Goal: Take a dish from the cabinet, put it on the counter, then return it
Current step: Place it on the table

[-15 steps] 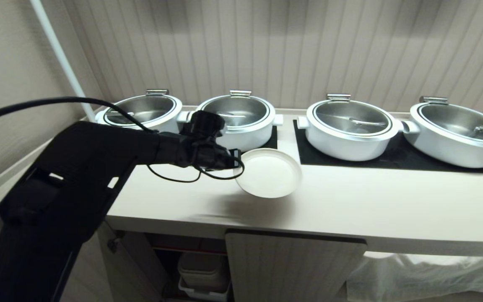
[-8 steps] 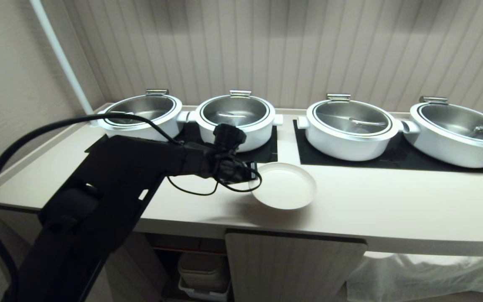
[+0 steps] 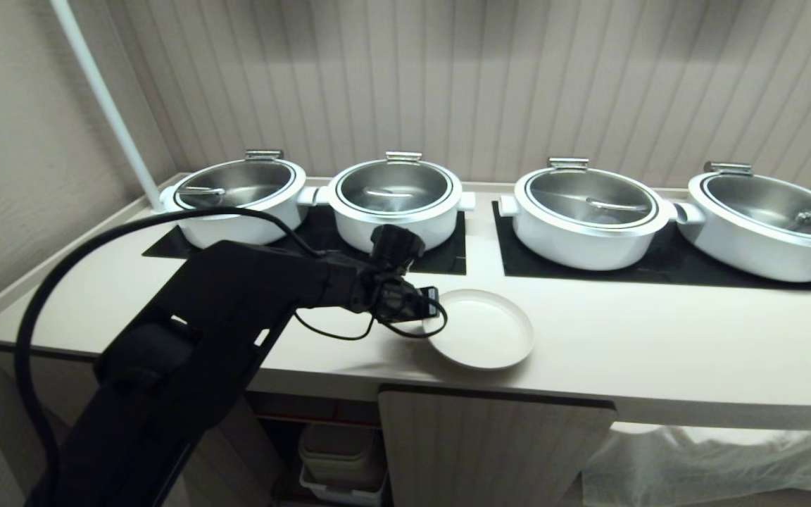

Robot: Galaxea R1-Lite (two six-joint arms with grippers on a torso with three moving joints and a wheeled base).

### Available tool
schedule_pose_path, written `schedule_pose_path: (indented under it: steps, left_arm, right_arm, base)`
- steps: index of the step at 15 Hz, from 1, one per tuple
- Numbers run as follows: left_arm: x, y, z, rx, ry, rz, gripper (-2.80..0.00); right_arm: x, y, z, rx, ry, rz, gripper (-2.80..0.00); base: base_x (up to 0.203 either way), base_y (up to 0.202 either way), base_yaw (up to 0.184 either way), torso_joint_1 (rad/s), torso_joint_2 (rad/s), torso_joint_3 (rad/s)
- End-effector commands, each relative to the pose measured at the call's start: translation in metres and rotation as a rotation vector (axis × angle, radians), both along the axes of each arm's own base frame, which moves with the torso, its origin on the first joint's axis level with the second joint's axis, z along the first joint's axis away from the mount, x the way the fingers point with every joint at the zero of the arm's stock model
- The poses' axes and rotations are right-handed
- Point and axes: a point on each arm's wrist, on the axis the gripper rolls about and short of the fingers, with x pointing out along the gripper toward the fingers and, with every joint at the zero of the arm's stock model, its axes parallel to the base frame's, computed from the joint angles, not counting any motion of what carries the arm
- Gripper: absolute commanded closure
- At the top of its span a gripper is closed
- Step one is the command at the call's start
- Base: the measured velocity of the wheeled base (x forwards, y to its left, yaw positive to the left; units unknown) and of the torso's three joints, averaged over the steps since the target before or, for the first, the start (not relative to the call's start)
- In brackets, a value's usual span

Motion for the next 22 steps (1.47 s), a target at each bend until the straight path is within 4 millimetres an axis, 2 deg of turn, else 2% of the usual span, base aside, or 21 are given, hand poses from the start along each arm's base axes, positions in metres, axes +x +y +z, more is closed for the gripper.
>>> schedule_pose_path:
  steps: [1, 7, 22]
  left_arm:
    - [0.001, -0.001, -0.005, 0.002, 0.007, 0.001, 0.0]
    - [0.007, -0.005, -0.01, -0.004, -0.005, 0.002, 0.0]
    - [0.008, -0.004, -0.017, 0.001, 0.005, -0.002, 0.0]
  right_arm:
    - [0.0, 0.0, 0.0, -0.001, 0.001, 0.0, 0.0]
    - [0.0, 0.0, 0.0, 0.0, -0.001, 0.0, 0.0]
    - [0.0, 0.0, 0.0, 0.0, 0.0, 0.0, 0.0]
  base:
    - [0.0, 0.0, 0.0, 0.0, 0.0, 0.0]
    - [0.0, 0.0, 0.0, 0.0, 0.0, 0.0]
    - [0.0, 0.0, 0.0, 0.0, 0.0, 0.0]
